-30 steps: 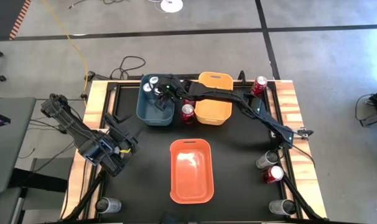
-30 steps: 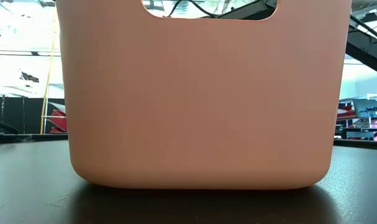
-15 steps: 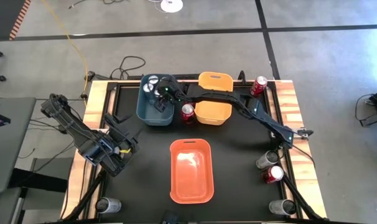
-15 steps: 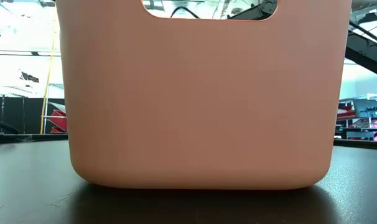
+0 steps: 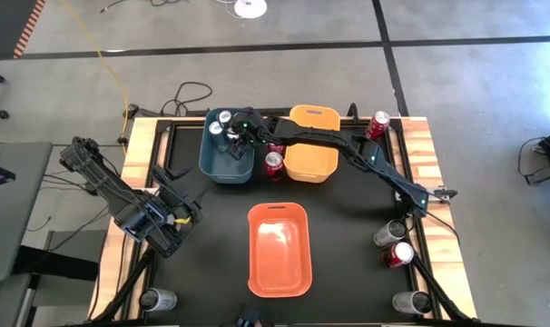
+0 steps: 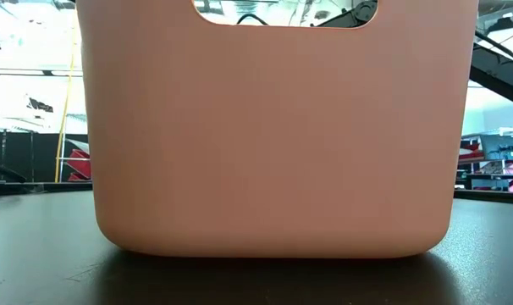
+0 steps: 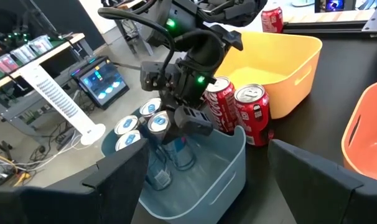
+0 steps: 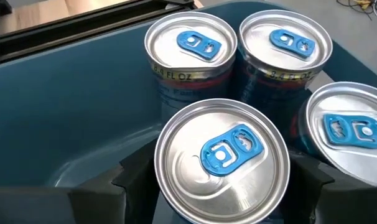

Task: Sort soda cans
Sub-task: Put the blue soda can into the blue bin, then put the bottom left red soda can into the yellow bin

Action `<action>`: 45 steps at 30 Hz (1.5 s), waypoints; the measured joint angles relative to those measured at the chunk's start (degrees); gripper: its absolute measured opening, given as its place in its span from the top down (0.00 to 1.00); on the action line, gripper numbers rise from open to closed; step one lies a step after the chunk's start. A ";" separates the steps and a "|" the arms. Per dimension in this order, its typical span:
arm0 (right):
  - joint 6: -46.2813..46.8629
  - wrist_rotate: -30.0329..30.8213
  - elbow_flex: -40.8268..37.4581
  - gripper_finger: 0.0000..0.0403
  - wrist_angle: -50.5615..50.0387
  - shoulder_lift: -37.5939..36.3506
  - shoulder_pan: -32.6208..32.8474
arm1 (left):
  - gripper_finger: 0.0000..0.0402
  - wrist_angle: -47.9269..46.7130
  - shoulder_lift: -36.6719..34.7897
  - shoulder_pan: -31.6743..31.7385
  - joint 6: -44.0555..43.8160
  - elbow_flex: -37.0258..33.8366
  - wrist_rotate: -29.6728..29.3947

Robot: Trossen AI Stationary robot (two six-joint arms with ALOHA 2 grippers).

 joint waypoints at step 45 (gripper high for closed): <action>-10.65 5.59 5.06 0.30 -35.17 -33.34 10.87 | 0.19 13.54 0.26 -12.53 -5.60 -7.35 12.07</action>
